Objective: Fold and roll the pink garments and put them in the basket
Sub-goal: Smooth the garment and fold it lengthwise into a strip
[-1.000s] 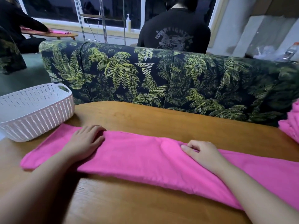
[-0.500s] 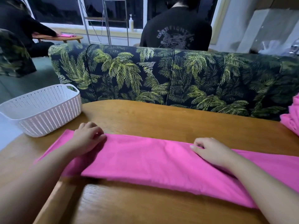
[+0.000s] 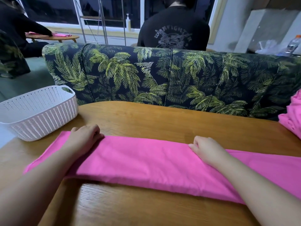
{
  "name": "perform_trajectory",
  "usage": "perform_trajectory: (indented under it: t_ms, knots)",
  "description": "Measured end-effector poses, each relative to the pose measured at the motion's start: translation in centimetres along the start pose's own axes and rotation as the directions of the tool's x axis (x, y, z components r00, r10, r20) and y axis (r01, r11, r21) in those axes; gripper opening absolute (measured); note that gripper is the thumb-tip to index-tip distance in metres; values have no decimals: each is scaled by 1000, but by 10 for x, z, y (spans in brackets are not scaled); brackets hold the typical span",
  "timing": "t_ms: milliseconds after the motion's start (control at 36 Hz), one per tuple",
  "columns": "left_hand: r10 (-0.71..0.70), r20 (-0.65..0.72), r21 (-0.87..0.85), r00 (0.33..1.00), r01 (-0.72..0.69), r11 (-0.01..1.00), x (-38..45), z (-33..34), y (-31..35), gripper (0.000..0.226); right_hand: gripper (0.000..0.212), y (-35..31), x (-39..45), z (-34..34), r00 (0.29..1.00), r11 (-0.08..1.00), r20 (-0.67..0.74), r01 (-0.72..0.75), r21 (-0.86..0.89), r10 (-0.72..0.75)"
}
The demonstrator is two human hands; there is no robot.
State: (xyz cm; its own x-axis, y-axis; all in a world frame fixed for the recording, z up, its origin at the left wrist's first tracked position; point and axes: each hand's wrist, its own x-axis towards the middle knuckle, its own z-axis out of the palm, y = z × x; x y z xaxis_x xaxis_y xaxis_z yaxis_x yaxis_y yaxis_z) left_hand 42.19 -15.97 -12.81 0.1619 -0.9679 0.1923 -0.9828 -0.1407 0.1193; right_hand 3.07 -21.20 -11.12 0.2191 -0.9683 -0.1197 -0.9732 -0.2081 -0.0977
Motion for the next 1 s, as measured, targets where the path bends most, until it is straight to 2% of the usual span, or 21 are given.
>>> perform_trajectory:
  t_ms: [83,139,167,278,361,528,667,778,861,917,1000]
  knots:
    - [-57,-61,13,996,58,998,-3,4,-5,31,19,-9,-8,-4,995,999,-102,5,-54,-10]
    - [-62,-58,9,996,62,998,-6,5,-6,34,6,-22,-14,-6,968,986,-223,88,-141,-118]
    - [-58,-59,1,997,58,998,-7,5,-8,34,14,-33,-16,-5,951,978,-252,144,-148,-179]
    - [-44,-50,6,998,44,999,-11,1,-20,29,19,-89,-22,4,899,924,-212,378,-61,-383]
    - [-15,-39,49,999,17,999,-14,-7,-35,22,21,-126,-20,10,876,883,-181,465,69,-447]
    - [-28,-49,88,998,32,996,-11,-12,-60,13,29,-160,-3,19,895,874,-177,440,206,-409]
    - [33,-151,191,988,-4,982,-7,-7,-65,5,33,-157,1,31,912,878,-179,406,253,-370]
    - [39,-171,292,984,13,956,-6,-3,-59,11,38,-154,-3,31,904,869,-156,427,250,-399]
    - [20,-178,308,984,36,951,-6,-6,-41,25,41,-151,-6,26,897,863,-105,442,245,-430]
    - [1,-144,241,990,34,970,-9,-10,-17,27,43,-145,-10,23,899,866,-91,438,241,-429]
    - [-93,-33,-17,995,92,996,-24,-10,21,43,43,-131,-18,19,907,880,-111,421,219,-406]
